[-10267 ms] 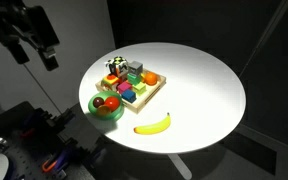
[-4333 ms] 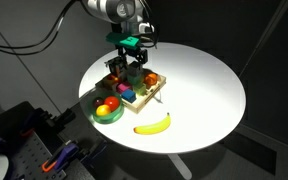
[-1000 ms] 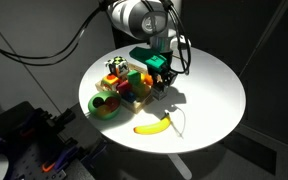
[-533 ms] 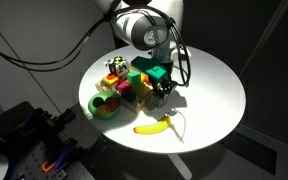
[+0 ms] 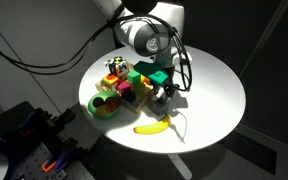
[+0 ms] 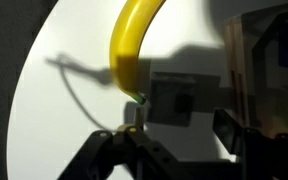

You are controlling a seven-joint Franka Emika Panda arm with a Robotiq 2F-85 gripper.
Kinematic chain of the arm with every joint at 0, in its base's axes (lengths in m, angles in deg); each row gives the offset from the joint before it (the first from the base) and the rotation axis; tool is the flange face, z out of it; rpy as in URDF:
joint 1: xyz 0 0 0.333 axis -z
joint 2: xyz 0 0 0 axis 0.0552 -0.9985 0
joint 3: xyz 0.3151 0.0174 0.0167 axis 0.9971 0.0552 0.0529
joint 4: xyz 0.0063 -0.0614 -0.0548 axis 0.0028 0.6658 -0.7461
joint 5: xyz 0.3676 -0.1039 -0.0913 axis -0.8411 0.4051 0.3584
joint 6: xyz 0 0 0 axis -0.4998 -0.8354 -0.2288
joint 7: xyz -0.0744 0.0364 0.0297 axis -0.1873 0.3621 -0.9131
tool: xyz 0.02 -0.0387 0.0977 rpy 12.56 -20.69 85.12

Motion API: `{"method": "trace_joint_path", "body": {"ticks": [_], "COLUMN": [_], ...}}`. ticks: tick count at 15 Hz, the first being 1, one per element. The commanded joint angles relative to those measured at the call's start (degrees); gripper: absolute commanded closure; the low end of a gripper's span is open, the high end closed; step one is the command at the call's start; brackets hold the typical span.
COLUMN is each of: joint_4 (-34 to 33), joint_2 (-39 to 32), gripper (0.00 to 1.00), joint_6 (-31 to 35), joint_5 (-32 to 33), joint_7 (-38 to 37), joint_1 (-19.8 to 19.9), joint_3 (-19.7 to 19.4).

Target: Pick up the gray block and put it on the table

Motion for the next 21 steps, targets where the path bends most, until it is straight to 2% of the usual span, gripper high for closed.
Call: {"method": "trace_joint_path", "body": {"ticks": [1, 12, 21], "joint_4": [-1.2, 2.4, 5.4], "joint_2": [-0.1, 6.9, 15.5], "gripper": [0.01, 0.0, 0.0], "joint_6": [-0.4, -3.5, -15.1], "joint_5": [0.7, 0.3, 1.0], "joint_7": [-0.2, 0.8, -0.7], "joint_1": [0.2, -1.2, -4.5], "joint_3": [0.1, 2.1, 2.7]}}
